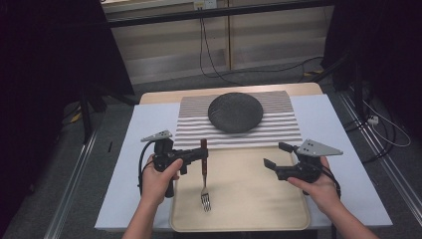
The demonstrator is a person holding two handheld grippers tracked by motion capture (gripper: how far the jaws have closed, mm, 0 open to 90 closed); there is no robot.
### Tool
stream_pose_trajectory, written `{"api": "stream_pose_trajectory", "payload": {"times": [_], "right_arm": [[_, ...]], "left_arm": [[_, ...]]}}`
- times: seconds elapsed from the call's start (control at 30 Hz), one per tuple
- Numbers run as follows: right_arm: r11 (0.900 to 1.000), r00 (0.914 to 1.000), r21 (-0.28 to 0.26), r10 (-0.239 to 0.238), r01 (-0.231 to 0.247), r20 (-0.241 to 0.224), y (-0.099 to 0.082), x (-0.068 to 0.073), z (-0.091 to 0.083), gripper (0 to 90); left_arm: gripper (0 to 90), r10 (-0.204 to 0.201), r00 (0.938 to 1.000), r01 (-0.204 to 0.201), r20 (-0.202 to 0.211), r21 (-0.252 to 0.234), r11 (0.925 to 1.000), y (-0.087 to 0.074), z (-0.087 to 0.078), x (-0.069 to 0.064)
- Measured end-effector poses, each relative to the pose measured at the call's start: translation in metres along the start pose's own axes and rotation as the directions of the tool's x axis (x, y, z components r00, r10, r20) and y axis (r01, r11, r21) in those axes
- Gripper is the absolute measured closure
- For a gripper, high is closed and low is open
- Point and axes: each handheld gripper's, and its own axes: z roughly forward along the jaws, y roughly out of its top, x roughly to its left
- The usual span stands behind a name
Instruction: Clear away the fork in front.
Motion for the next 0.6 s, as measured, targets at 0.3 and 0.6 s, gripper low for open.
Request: {"api": "stream_pose_trajectory", "payload": {"times": [0.3,0.6], "right_arm": [[1.0000,0.9999,0.003,0.000,0.000,0.010,-0.002,-0.002,-0.005,17.9],[1.0000,0.9998,0.006,0.004,-0.004,0.017,-0.004,-0.004,-0.009,17.5]], "left_arm": [[81.1,-0.015,0.9999,0.014,0.004,0.034,0.9993,-0.005,-0.010,0.009],[81.1,-0.003,0.9999,0.004,-0.014,0.059,0.9982,-0.011,-0.014,0.017]]}}
